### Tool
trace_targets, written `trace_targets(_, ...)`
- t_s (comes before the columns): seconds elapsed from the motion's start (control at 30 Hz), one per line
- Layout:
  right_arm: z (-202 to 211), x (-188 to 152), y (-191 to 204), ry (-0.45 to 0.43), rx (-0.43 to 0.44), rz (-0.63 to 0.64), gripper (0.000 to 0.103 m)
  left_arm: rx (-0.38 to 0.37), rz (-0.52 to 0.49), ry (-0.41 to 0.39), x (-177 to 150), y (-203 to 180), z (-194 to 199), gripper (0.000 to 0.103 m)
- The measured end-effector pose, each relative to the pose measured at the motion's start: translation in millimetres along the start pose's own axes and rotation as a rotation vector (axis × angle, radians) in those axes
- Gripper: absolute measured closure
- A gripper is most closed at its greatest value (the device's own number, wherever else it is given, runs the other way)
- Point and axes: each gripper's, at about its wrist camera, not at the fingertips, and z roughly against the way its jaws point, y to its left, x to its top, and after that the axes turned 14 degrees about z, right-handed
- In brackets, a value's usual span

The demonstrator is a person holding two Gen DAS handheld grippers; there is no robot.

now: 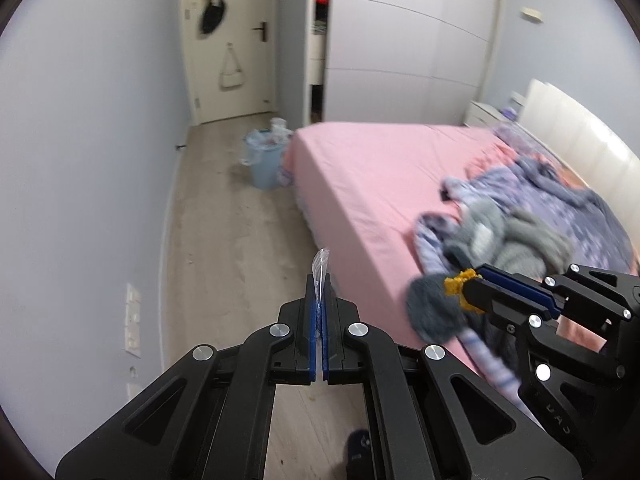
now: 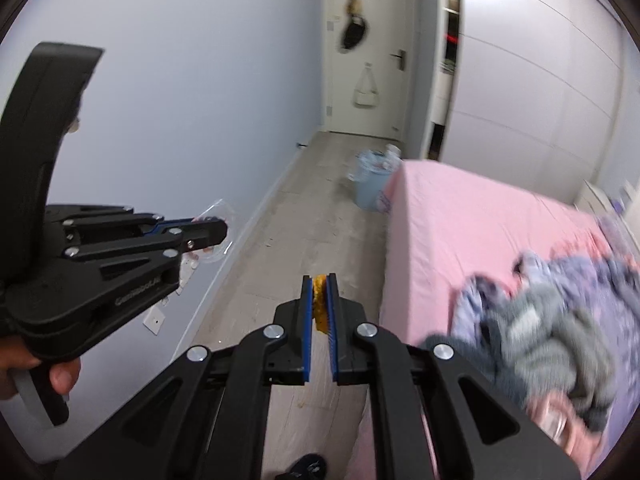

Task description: Collect trash

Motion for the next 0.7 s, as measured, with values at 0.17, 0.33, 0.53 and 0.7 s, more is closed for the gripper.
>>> trace_targets(0.17,-40,33,-22,-0.004,0.065,0.051,0.095,0.046,0.052,-0.013,36,9,-23,0.103)
trace_targets(0.33,-95,72,-32,-0.005,0.117,0.096,0.095,0.074,0.098,-0.012,76,36,-62,0.103)
trace_targets(0.53,-183,142,-48,-0.012,0.115,0.124,0.095,0.083,0.104,-0.021,146,86,-131,0.103)
trace_targets(0.7,-238,198,-72,0.01,0.068,0.105,0.095,0.034,0.048,0.007,221,110,-189,0.103)
